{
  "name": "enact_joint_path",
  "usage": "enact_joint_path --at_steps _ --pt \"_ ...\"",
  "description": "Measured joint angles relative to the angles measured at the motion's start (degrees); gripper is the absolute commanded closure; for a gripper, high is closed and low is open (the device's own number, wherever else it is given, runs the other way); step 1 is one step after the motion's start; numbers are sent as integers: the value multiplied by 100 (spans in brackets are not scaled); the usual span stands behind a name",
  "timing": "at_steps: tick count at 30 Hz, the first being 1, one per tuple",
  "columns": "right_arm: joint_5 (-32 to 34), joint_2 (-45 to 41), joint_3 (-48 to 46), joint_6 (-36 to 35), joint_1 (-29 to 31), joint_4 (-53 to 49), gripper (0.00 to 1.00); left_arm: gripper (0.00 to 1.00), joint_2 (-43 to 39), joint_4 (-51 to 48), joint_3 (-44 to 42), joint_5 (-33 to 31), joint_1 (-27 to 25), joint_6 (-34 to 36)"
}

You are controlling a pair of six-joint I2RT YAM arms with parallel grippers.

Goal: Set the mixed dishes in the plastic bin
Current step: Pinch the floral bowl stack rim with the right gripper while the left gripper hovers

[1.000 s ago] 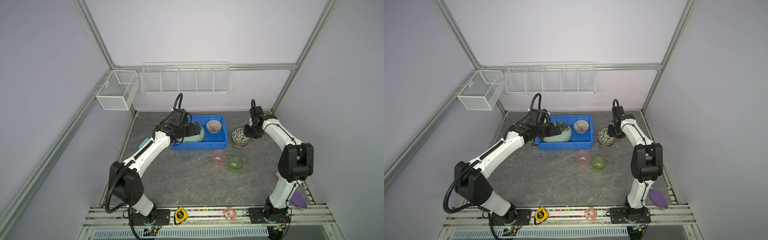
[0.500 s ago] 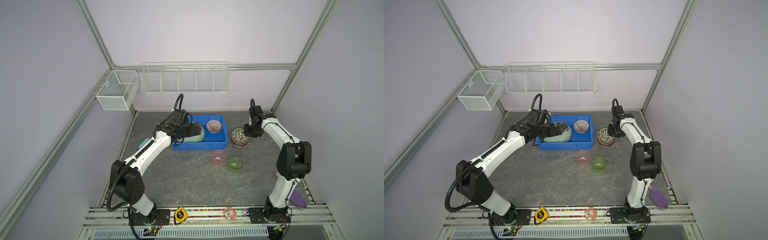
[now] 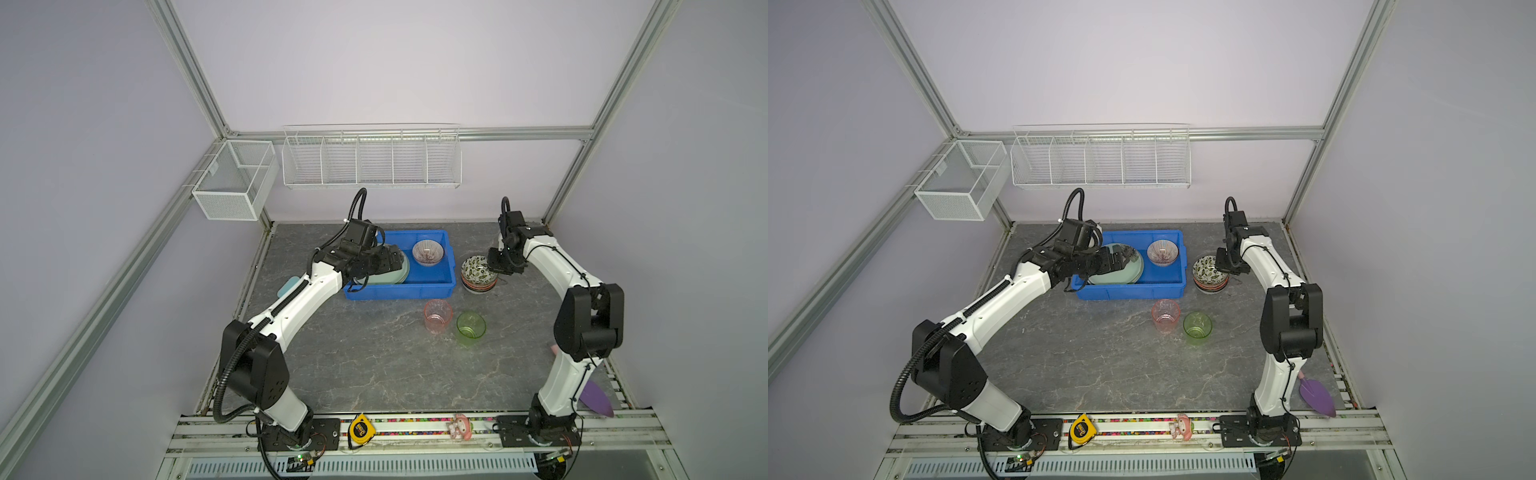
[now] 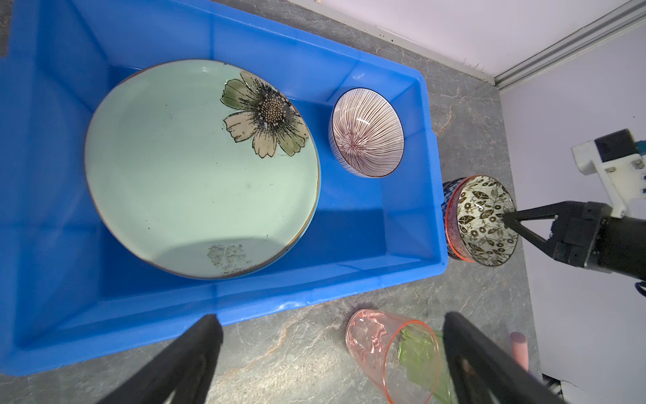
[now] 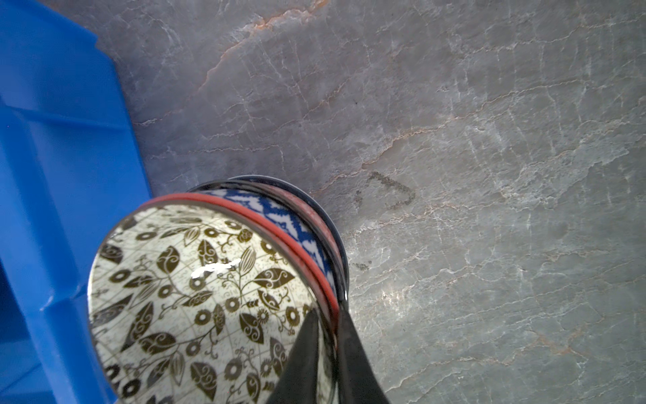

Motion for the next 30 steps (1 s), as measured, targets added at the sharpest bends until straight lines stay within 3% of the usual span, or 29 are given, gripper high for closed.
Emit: enact_joint_path --at_steps 17,23,30 --pt "70 -216 0 -48 4 -105 90 1 -2 120 -103 157 0 -52" --pt "90 -216 13 -101 11 -111 78 1 -2 129 -103 219 0 -68" --pt "127 -216 68 -129 15 -160 74 1 -2 131 -107 245 0 -72"
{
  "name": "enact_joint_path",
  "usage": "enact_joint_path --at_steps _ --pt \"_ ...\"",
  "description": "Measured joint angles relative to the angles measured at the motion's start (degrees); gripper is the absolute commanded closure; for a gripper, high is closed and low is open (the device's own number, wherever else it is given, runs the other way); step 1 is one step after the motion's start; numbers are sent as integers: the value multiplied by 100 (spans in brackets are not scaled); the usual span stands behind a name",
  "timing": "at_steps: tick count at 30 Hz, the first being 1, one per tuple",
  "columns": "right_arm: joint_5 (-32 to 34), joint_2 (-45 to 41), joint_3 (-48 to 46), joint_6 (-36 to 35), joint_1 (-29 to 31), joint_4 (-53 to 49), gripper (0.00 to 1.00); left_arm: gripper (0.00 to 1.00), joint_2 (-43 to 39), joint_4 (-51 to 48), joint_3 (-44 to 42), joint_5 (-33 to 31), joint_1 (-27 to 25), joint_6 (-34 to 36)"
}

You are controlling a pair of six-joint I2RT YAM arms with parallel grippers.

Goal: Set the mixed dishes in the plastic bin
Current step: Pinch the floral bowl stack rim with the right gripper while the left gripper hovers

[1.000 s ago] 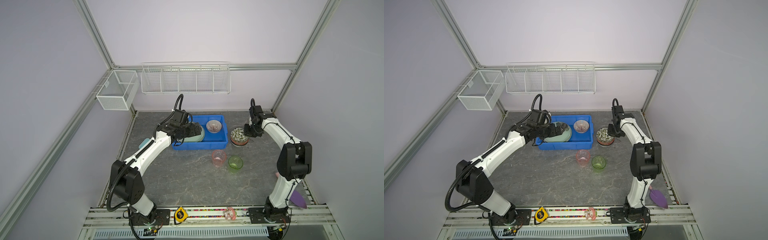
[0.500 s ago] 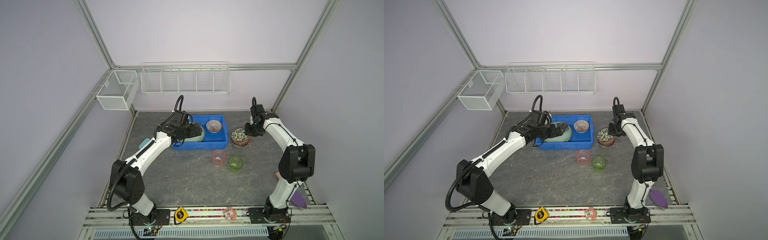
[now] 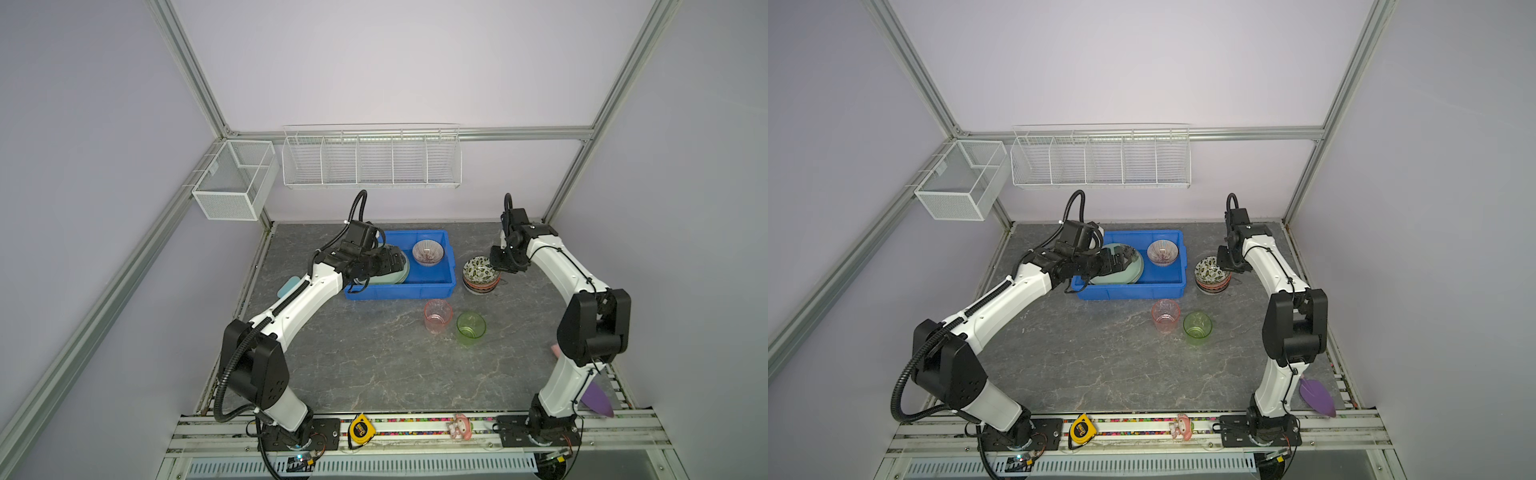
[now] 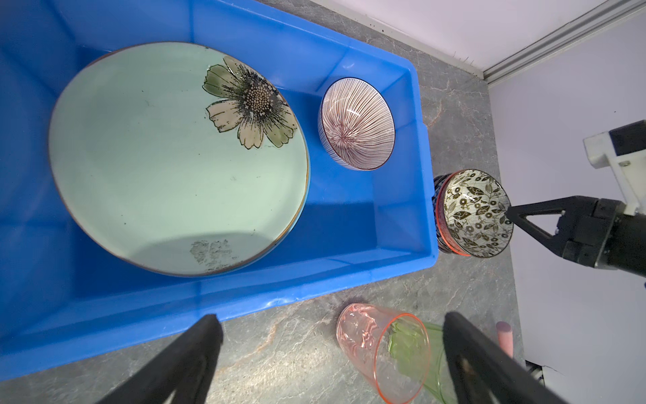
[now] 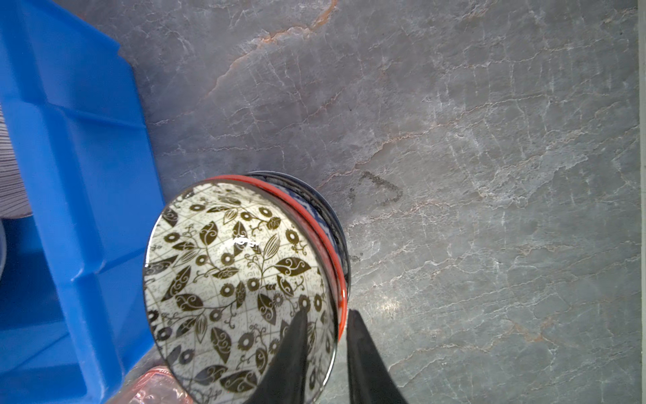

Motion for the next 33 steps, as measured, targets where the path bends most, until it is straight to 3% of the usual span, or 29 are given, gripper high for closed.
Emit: enact_joint_path --at_steps 13,21,33 --pt "-2 293 133 0 0 -96 71 1 0 267 -68 393 0 9" --pt "46 448 142 2 11 -98 78 1 0 339 -68 507 0 9" --pt "363 448 295 -4 142 -142 77 1 72 343 -68 560 0 9"
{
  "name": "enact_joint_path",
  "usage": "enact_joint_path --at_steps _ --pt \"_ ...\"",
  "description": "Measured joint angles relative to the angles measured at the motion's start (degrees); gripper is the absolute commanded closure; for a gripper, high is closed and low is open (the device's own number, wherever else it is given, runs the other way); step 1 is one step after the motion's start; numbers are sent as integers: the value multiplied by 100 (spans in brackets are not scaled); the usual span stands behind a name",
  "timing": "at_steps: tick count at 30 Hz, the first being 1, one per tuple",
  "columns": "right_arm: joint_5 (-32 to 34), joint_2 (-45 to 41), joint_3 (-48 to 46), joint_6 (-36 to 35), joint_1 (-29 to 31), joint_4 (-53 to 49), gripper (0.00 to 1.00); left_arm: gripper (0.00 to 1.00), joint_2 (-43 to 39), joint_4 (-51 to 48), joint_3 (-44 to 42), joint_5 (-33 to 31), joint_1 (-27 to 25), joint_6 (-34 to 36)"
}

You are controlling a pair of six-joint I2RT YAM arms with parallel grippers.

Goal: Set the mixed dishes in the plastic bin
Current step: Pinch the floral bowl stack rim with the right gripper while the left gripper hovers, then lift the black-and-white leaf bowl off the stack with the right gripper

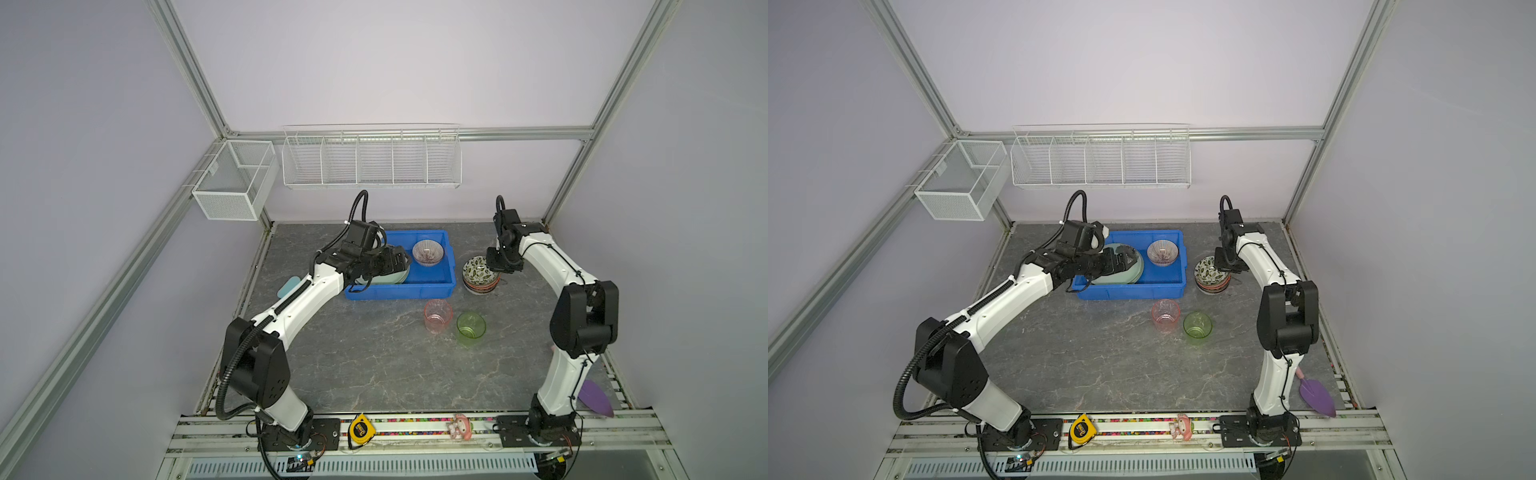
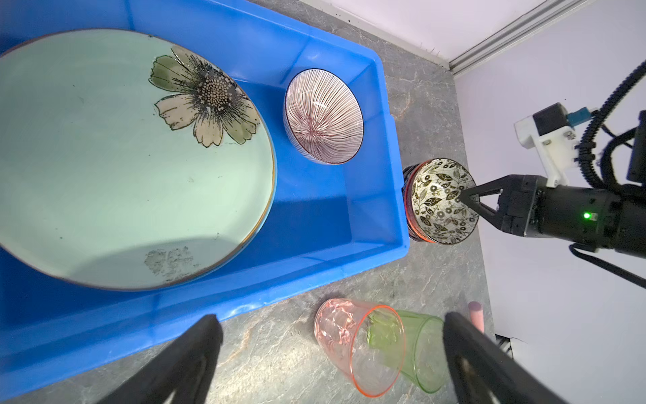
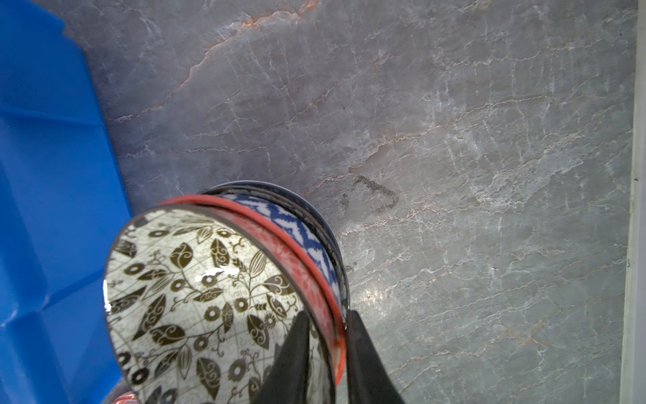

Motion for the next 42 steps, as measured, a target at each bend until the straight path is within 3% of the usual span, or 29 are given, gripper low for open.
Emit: enact_joint_path --at_steps 3,18,33,42 --pt "35 2 87 -7 31 2 71 1 42 0 0 20 0 0" --pt "105 118 162 -37 72 -2 71 1 50 -2 0 33 0 2" --pt "201 179 184 -83 79 -131 91 1 50 -2 0 33 0 0" --pt "136 116 221 -83 83 -122 93 1 50 -2 -2 35 0 0"
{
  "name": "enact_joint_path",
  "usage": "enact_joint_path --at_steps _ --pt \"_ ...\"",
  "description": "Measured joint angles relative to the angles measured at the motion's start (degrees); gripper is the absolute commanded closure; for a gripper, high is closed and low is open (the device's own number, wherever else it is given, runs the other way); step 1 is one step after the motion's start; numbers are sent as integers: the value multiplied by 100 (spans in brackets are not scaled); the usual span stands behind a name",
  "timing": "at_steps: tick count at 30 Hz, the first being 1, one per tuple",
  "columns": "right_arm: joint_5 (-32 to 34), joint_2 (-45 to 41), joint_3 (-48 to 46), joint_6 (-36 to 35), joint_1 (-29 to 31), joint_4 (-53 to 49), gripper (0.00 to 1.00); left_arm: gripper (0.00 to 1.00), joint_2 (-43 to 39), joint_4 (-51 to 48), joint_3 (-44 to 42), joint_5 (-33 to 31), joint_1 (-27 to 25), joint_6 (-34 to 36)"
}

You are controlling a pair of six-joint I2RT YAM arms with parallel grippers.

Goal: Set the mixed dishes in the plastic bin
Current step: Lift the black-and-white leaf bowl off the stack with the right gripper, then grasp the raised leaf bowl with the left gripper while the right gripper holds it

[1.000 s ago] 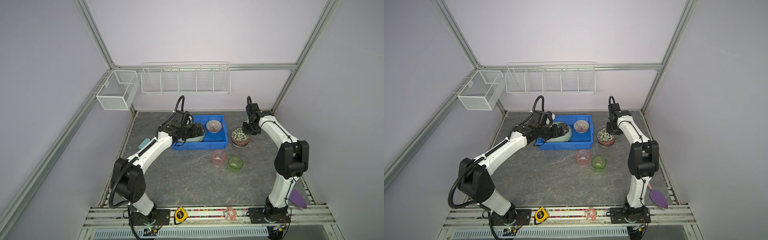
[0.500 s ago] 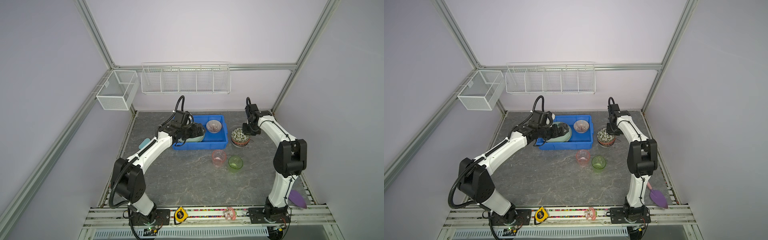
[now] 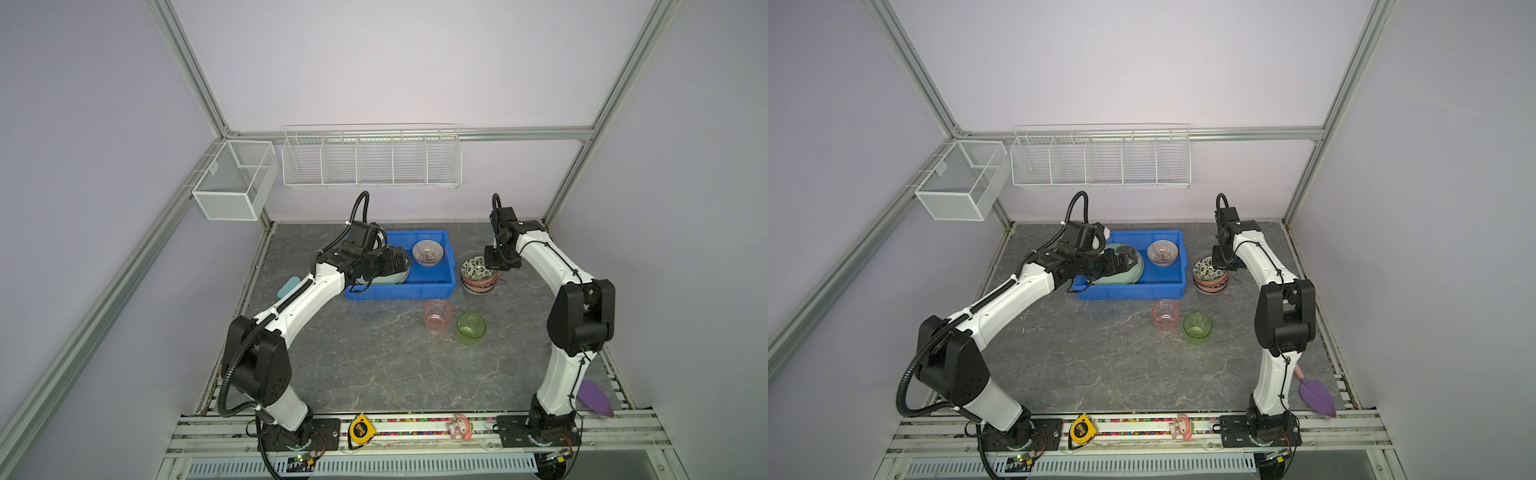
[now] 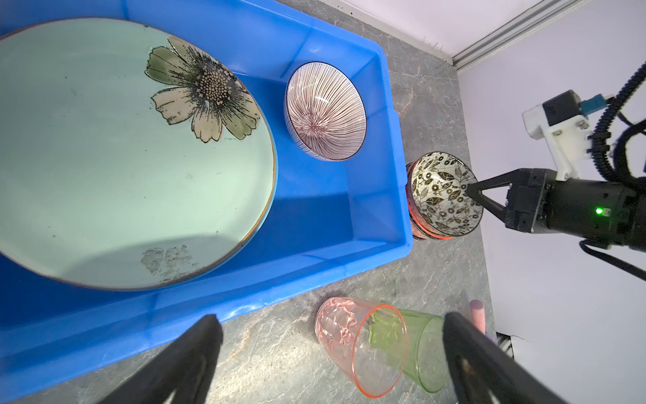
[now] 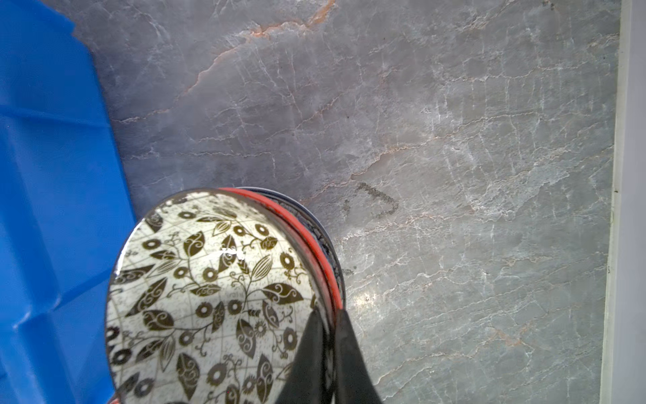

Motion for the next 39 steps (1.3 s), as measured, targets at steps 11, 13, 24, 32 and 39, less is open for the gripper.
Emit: enact_joint_path --at_steps 11,13,24,32,39 --pt "-11 -101 -2 0 0 -4 93 1 0 0 -2 0 0 0" --pt "-20 -157 -2 0 0 -4 93 1 0 0 -7 0 0 0" --pt "-269 -446 -2 2 -57 -7 93 1 0 15 -17 258 0 61" --pt "-695 -835 -98 -4 -214 -33 93 1 103 -114 232 693 -31 448" --pt "-1003 -1237 -98 -181 -245 -153 93 1 557 -260 898 686 -260 540"
